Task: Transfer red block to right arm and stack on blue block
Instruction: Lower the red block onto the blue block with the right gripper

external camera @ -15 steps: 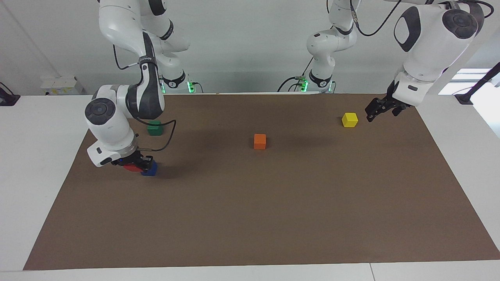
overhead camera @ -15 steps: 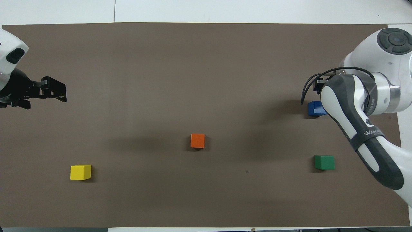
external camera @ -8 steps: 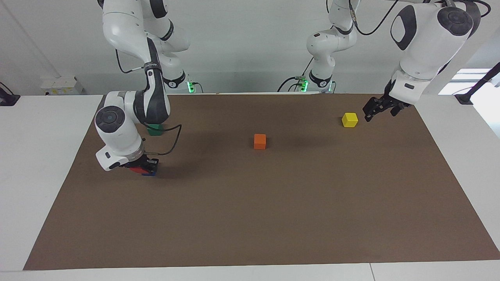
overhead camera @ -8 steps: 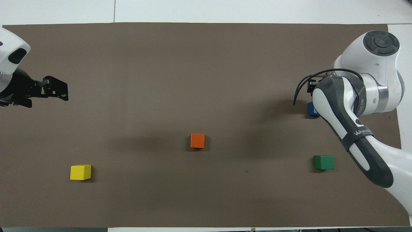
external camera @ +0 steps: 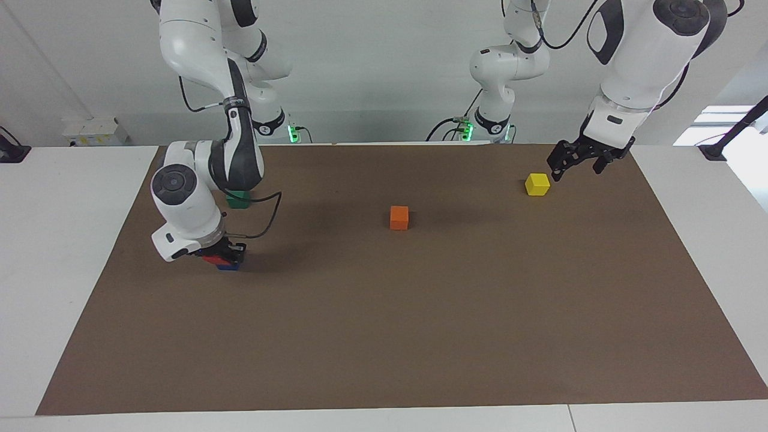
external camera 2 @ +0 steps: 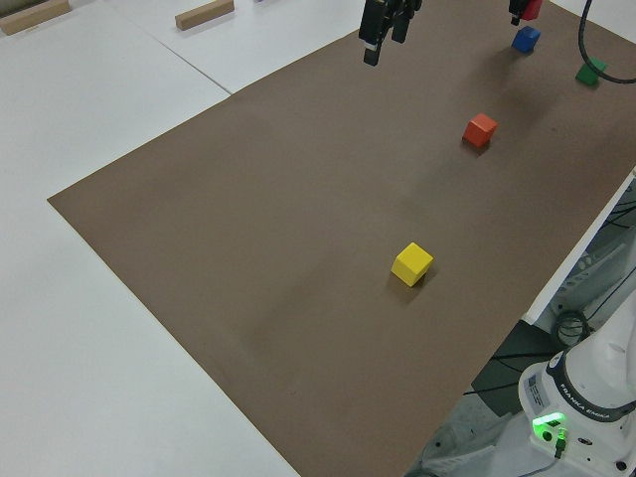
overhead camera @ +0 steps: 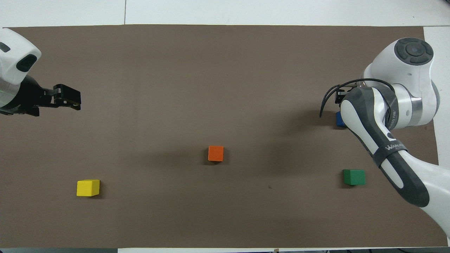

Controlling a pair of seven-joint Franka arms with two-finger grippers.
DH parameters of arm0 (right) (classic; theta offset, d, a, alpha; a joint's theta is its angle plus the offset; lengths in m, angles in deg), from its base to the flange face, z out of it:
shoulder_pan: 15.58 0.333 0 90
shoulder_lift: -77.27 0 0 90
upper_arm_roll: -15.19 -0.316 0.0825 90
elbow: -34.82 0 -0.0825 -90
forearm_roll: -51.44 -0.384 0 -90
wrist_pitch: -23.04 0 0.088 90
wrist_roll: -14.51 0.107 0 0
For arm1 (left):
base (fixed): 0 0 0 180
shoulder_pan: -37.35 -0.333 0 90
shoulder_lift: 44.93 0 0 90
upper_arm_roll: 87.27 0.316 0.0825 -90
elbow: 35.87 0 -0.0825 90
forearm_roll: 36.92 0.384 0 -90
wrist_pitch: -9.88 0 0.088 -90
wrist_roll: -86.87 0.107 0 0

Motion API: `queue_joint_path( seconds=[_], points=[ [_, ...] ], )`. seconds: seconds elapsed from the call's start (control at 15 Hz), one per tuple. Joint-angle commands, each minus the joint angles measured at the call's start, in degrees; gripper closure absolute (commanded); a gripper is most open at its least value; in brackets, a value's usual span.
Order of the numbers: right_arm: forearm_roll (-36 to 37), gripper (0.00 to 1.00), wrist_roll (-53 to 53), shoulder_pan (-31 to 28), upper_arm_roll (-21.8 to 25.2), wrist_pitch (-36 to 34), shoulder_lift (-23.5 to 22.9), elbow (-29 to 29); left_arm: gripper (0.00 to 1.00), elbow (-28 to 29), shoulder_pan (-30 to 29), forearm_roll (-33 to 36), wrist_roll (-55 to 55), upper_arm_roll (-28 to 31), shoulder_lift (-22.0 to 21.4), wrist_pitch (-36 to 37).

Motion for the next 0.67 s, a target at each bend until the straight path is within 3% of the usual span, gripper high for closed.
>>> queue_joint_path(
  seconds=[0.0, 0.2, 0.6],
  points=[
    [1.7, 1.0, 1.59, -1.37, -0.49, 9.18, 5.61, 8.43, 0.0, 3.61, 0.47, -1.81, 0.22, 1.64, -3.94, -0.5],
    [1.7, 1.0, 1.85, -1.81, -0.49, 16.58, 6.76, 11.88, 0.0, 5.73, 0.38, -2.26, 0.13, 1.64, -5.26, -1.81],
    [1.7, 1.0, 2.38, -1.81, -0.58, 16.51, 7.28, 13.29, 0.0, 5.73, 0.29, -5.07, 0.05, 3.66, -4.74, -6.21]
  ],
)
